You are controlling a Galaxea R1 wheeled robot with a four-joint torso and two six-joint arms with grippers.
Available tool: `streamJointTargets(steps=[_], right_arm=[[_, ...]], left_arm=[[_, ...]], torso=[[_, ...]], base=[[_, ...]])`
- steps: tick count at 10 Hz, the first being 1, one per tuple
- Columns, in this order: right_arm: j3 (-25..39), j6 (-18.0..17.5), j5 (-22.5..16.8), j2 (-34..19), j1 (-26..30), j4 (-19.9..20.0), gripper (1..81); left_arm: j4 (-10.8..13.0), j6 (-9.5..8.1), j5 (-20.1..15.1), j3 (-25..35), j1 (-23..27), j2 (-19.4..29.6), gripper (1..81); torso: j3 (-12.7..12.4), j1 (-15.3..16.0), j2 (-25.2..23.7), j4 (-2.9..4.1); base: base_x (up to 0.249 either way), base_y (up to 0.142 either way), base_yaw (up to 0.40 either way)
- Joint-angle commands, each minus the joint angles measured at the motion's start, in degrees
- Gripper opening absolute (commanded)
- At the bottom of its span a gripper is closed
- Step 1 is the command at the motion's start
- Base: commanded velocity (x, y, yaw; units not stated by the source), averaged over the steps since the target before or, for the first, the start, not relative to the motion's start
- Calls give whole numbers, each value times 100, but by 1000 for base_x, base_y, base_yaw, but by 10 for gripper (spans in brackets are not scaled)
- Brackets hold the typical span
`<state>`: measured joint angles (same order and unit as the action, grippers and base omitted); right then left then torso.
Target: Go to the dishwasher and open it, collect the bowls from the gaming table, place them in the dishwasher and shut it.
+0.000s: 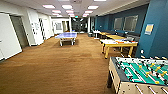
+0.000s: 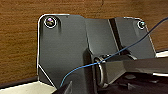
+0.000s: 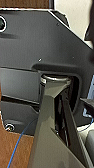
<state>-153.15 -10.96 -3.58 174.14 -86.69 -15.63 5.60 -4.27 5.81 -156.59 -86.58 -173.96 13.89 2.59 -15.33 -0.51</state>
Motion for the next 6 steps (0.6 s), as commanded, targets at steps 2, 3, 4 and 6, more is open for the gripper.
streamJointTargets(steps=[2, 3, 4, 6], right_arm=[[32, 15, -283, 9, 296, -28, 811], [32, 15, -283, 9, 288, -28, 811], [32, 15, -283, 9, 296, -28, 811], [32, 15, -283, 17, 296, -28, 811]], left_arm=[[-23, 40, -265, -4, 286, 10, 811], [-23, 40, -274, -4, 286, 1, 811], [-23, 40, -273, -4, 286, 1, 811], [-23, 32, -266, -4, 286, 10, 811]], torso=[[0, 0, 0, 0], [0, 0, 0, 0], [0, 0, 0, 0], [0, 0, -2, 0]], base=[[133, 0, 0], [133, 0, 0], [133, 64, 0], [116, 80, 0]])
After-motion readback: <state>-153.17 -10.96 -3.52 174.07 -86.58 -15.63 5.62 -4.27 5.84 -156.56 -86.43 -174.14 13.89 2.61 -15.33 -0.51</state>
